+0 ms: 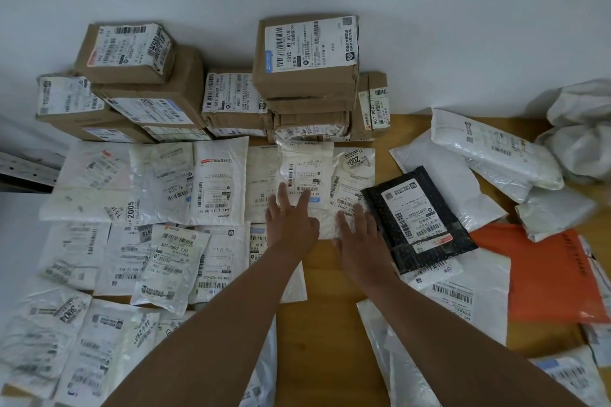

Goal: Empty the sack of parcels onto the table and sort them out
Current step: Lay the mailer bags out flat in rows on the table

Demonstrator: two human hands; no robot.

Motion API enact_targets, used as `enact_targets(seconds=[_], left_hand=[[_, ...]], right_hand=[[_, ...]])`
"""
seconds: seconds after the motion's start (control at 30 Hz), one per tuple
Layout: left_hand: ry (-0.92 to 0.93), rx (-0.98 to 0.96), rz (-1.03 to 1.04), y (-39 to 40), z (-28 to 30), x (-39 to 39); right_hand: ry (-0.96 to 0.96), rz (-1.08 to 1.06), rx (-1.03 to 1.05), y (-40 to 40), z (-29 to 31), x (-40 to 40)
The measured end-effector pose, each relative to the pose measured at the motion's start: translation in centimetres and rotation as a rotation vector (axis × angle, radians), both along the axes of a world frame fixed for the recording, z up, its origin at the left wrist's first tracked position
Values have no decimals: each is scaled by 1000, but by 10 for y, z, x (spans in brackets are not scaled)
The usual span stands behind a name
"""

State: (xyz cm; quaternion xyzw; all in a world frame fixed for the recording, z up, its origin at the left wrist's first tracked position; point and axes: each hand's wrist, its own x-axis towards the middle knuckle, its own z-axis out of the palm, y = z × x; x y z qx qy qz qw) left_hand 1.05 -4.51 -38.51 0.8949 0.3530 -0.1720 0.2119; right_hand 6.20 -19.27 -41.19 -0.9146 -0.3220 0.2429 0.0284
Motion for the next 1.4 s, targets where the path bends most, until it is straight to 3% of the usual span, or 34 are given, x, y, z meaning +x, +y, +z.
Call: enact_targets(seconds=[0.13,0.27,0.43,0.5,0.6,0.67,0.83,1.07,1.17,1.3,1.4], left_hand=[[-99,85,-135,3,-1,1],[-53,47,-253,3,-4,7],[-167,34,-207,-7,0,4],[-230,40,-158,-11,2,0],[-281,-2,-112,-21,2,-7],[-270,-76,-79,-32,1,-11],[-229,-149,24,-61,-1,-25],[-202,-229,147,-75,5,-53],[-236,-278,313,-74,8,-58],[-348,-491,613,-75,16,-56],[-381,-584,653,-77,24,-56]], right_hand=[[-8,16,19,1,1,-1],[-7,31,-12,0,1,0],[-205,37,120,-1,9,3],[-261,-99,151,-7,21,17],[-245,-400,35,-28,32,48],[-268,-472,-33,-44,33,63],[-180,-423,-154,-61,29,83],[-259,-424,9,-56,45,93],[-120,-489,168,-53,68,98],[244,-652,435,-40,82,52],[392,-665,438,-31,63,1]])
